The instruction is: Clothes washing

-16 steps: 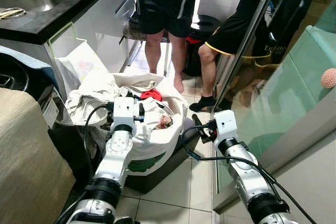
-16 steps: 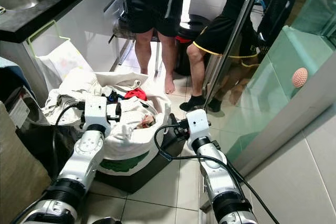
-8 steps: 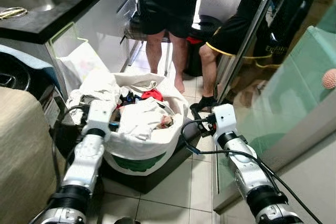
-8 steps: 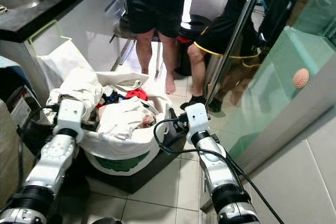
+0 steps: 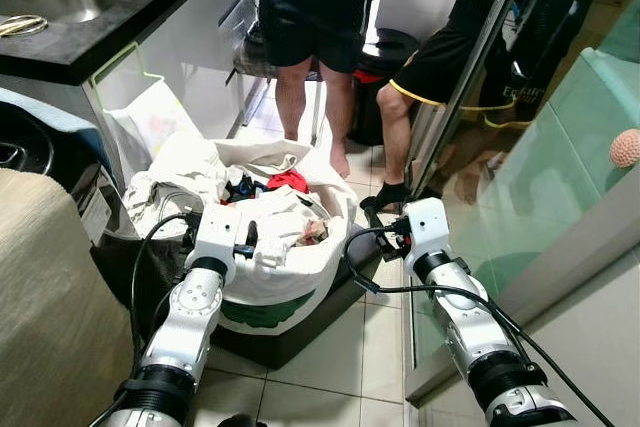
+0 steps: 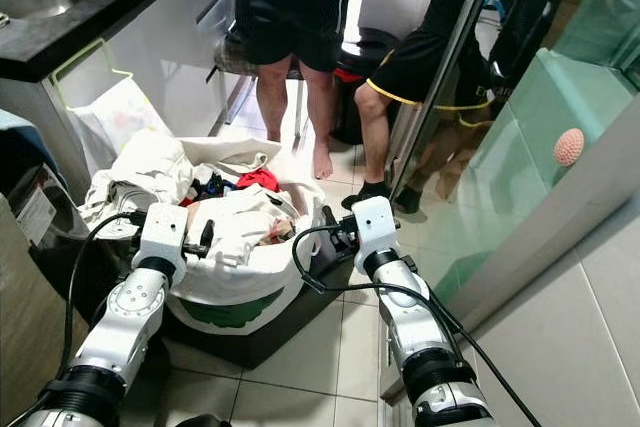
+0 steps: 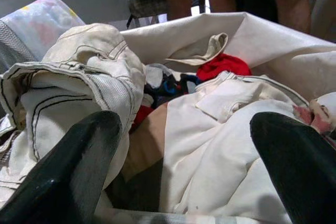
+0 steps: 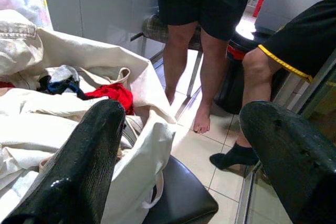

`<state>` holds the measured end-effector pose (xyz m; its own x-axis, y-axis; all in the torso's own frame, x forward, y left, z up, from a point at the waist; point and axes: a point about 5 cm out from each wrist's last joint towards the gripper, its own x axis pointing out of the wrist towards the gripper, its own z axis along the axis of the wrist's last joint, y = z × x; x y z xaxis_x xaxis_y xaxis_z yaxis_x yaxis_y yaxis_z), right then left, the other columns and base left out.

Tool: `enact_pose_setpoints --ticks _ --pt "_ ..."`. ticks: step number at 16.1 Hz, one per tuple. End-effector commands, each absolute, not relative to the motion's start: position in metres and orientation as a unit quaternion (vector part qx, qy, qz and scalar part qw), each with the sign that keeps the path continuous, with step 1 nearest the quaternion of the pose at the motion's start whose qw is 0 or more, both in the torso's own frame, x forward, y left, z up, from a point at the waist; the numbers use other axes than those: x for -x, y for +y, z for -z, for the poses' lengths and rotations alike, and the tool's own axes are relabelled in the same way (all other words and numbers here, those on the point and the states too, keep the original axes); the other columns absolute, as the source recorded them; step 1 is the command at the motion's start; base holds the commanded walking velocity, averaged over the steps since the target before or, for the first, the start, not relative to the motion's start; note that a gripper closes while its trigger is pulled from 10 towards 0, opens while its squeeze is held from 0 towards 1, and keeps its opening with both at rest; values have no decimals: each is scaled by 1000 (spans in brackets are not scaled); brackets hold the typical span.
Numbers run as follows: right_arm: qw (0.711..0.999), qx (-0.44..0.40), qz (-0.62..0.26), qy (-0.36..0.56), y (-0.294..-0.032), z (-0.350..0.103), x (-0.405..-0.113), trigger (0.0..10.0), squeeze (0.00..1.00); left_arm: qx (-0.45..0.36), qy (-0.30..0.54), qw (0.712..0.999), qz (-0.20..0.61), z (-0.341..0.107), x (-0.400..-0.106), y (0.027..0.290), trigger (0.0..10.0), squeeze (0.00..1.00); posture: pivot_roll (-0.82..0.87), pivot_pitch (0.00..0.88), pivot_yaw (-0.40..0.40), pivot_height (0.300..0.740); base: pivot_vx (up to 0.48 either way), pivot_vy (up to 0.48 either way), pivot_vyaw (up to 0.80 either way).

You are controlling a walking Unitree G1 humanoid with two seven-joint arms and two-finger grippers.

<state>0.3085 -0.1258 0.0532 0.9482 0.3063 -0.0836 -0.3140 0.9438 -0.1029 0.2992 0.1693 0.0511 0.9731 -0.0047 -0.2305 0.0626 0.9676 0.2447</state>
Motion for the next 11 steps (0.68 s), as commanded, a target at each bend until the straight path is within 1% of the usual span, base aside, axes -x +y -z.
enact_pose_setpoints --ticks 1,3,4,6,7,8,10,11 --pt "986 61 -151 32 -129 -54 -310 10000 0 -126 109 985 33 -54 -300 160 10000 0 65 0 -37 740 0 0 0" --pt "986 61 -152 32 -128 -54 -310 10000 0 -110 98 988 40 -58 -300 148 10000 0 65 0 -37 740 0 0 0" --pt "986 60 -153 33 -127 -54 -310 10000 0 -101 82 989 65 -66 -304 126 10000 0 72 0 -42 740 0 0 0" --pt "985 60 -156 33 -125 -53 -310 10000 0 -124 67 985 103 -71 -309 105 10000 0 70 0 -42 740 0 0 0" --pt "985 60 -157 33 -124 -54 -311 10000 0 -134 61 983 113 -74 -311 101 10000 0 68 0 -39 740 0 0 0" --pt "985 60 -157 32 -124 -54 -311 10000 0 -128 62 984 105 -75 -312 104 10000 0 67 0 -38 740 0 0 0" --pt "985 61 -156 32 -125 -53 -310 10000 0 -121 74 987 70 -72 -313 123 10000 0 67 0 -37 740 0 0 0" --pt "985 61 -155 33 -126 -53 -310 10000 0 -120 83 988 48 -70 -312 137 10000 0 69 0 -39 740 0 0 0"
